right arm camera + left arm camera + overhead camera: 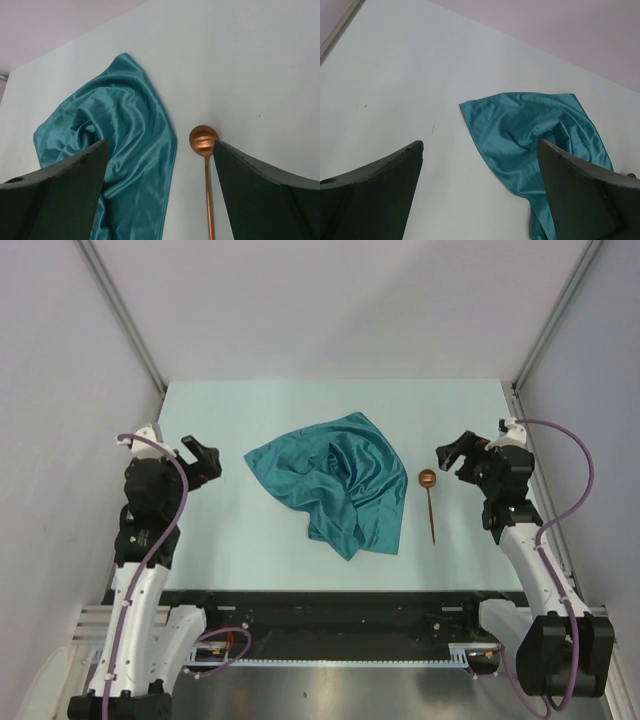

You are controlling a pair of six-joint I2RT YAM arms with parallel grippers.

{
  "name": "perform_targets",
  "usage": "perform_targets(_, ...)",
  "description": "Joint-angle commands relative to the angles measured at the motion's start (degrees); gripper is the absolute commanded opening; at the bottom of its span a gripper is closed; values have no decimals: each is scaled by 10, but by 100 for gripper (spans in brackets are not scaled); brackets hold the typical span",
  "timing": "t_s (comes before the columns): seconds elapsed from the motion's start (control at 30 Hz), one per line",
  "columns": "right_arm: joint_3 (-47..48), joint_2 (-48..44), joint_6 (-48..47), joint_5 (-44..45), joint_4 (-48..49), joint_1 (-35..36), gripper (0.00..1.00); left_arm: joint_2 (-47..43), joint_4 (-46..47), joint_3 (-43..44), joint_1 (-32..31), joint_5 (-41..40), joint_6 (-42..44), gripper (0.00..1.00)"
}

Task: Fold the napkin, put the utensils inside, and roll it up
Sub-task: Flatten the napkin out

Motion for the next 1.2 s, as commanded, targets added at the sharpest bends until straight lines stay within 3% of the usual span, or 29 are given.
perform_targets(0.0, 40, 13, 6, -23, -25, 30, 90, -17, 24, -15, -3, 7, -18, 100)
perform_targets(0.1, 48, 22, 2, 9, -59, 63, 89, -23, 49, -38, -47, 4, -29, 100)
perform_targets(0.3, 59, 48, 19, 83, -145, 151, 87, 60, 107, -69, -254, -73, -58, 97)
perform_targets(0.43, 56, 65, 47, 122, -203, 197, 85, 205, 165, -76, -396, -51, -105, 92)
perform_targets(0.53, 43, 62, 61, 156, -233, 224, 84, 287, 203, -62, -453, 7, -133, 88)
perform_targets(0.6, 34, 56, 75, 159, -241, 228, 84, 351, 221, -54, -469, 56, -147, 81)
perform_targets(0.7, 17, 43, 87, 149, -244, 233, 84, 399, 222, -53, -486, 64, -161, 76)
perform_targets(0.83, 0, 48, 91, 145, -251, 238, 84, 404, 187, -60, -485, -19, -162, 76)
perform_targets(1.17, 6, 106, 74, 145, -282, 265, 76, 400, 222, -89, -388, -27, -169, 76)
